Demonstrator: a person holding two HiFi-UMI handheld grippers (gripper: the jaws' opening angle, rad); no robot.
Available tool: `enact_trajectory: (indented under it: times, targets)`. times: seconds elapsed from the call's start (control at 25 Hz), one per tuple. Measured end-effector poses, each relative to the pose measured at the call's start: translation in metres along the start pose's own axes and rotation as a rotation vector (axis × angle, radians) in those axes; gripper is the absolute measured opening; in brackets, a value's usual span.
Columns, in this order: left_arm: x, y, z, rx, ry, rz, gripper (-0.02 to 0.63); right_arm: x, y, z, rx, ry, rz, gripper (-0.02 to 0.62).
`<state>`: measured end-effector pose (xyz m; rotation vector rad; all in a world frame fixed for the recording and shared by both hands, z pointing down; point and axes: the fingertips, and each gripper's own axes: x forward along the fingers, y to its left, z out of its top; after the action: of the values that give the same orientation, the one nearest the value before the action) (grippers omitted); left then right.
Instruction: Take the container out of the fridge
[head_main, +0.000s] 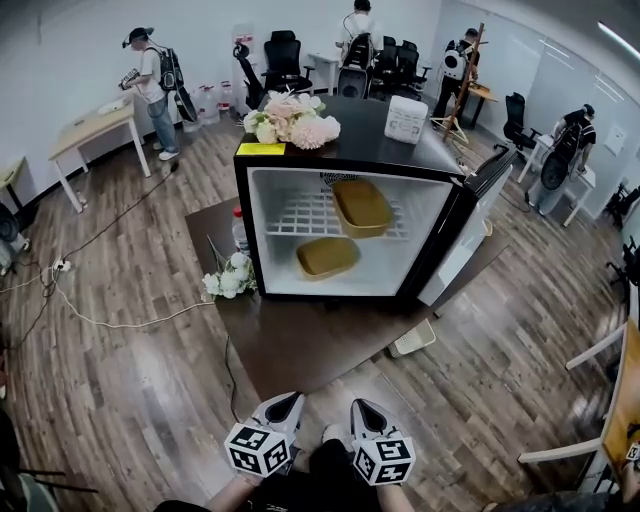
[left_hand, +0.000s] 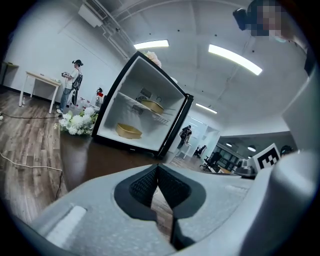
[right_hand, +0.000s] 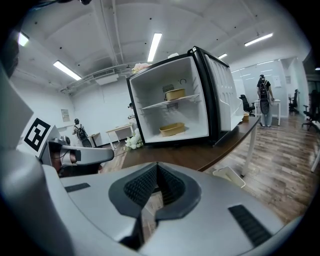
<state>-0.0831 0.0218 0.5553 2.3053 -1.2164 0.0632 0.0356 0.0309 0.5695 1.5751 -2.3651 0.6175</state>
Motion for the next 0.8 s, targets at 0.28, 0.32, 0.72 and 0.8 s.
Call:
enact_trajectory:
  times: [0.28, 0.32, 0.72, 0.8]
  targets:
    - [0.053, 0.002, 0.009, -0.029, 0.025, 0.036, 0.009, 0.032, -0.045, 0.028, -0.021, 0.016, 0.047, 0.009]
    - [0.06, 0.001, 0.01, -0.034, 0.023, 0.042, 0.009, 0.036, -0.052, 0.033, -0.026, 0.015, 0.051, 0.008]
    - [0.117, 0.01, 0.034, -0.041, -0.015, 0.148, 0.009, 0.072, -0.111, 0.078, -0.046, 0.006, 0.061, 0.009]
    - [0.123, 0.014, 0.037, -0.046, -0.022, 0.168, 0.009, 0.078, -0.12, 0.086, -0.049, 0.004, 0.052, 0.009]
